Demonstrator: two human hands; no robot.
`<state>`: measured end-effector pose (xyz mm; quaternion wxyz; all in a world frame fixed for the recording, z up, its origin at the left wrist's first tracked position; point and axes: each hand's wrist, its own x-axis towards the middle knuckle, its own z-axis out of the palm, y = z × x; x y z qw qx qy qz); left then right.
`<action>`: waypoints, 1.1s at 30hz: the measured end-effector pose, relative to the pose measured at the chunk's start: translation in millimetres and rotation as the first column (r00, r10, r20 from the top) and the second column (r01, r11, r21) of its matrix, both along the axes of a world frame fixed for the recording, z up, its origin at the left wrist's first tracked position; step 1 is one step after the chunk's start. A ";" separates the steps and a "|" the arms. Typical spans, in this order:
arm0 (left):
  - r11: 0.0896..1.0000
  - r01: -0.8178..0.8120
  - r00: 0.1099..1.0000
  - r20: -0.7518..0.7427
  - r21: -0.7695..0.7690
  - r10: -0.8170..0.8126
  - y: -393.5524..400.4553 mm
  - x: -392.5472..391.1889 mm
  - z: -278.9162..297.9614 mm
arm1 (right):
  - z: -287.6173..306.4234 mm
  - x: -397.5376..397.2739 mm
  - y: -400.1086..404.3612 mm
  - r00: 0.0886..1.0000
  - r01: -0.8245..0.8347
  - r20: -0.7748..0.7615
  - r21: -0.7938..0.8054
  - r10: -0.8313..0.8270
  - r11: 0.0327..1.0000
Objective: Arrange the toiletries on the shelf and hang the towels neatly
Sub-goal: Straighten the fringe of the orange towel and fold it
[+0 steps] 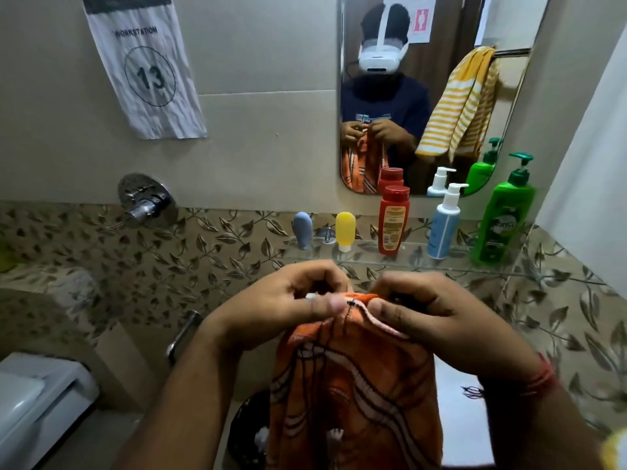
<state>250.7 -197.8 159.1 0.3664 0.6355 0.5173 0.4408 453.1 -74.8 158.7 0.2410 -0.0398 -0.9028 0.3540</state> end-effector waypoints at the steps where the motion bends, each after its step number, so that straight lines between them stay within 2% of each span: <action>1: 0.998 -0.066 0.998 0.012 -0.023 0.066 2.5 -1.0 0.1 | 4.5 -2.3 -0.6 0.998 0.063 -0.002 0.156 -0.063 0.986; 3: 0.988 -0.150 0.989 -0.021 -0.038 0.150 6.7 -1.5 1.5 | 11.1 -8.7 -4.1 0.987 0.161 -0.036 0.341 -0.158 0.926; 7: 0.997 -0.068 0.995 -0.077 0.031 0.070 8.6 -13.8 4.9 | 14.0 -22.1 -10.1 0.961 0.277 -0.102 0.366 -0.257 0.888; 12: 0.996 -0.035 0.988 -0.146 0.081 0.047 8.8 -29.2 11.6 | 18.2 -30.3 -12.6 0.948 0.312 -0.146 0.229 -0.284 0.922; 15: 0.999 0.050 0.947 -0.319 -0.003 -0.048 12.4 -31.2 13.2 | 27.0 -34.8 -17.9 0.948 0.268 -0.200 0.083 -0.247 0.960; 17: 0.993 0.120 0.911 -0.396 -0.017 -0.117 14.9 -28.0 10.4 | 33.2 -38.8 -20.0 0.957 0.241 -0.190 0.091 -0.220 0.966; 18: 0.994 0.108 0.924 -0.369 0.010 -0.097 15.8 -26.4 8.9 | 34.7 -40.7 -20.4 0.963 0.235 -0.161 0.112 -0.216 0.965; 21: 0.992 -0.061 0.990 -0.122 0.113 0.075 18.4 -26.8 12.2 | 35.4 -46.5 -19.5 0.966 0.241 -0.114 0.074 -0.232 0.968; 24: 0.962 -0.163 0.982 -0.056 0.220 0.179 26.6 -25.8 16.0 | 34.7 -53.6 -18.7 0.964 0.245 -0.093 -0.068 -0.251 0.967; 28: 0.941 -0.207 0.978 0.045 0.269 0.202 34.6 -23.5 18.3 | 38.1 -61.7 -12.3 0.935 0.349 -0.105 0.128 -0.338 0.928; 29: 0.945 -0.197 0.980 0.044 0.262 0.192 34.8 -25.3 19.8 | 38.1 -61.9 -10.0 0.936 0.346 -0.099 0.093 -0.337 0.934; 30: 0.948 -0.187 0.982 0.012 0.258 0.190 34.4 -28.9 21.0 | 38.4 -61.3 -8.7 0.941 0.325 -0.099 -0.018 -0.325 0.946; 31: 0.951 -0.180 0.979 -0.044 0.251 0.197 33.6 -33.7 22.4 | 39.5 -60.1 -7.9 0.942 0.294 -0.115 -0.169 -0.315 0.941; 33: 0.962 -0.163 0.962 -0.180 0.221 0.205 30.4 -44.3 22.5 | 43.3 -54.8 -8.7 0.930 0.206 -0.182 -0.462 -0.320 0.863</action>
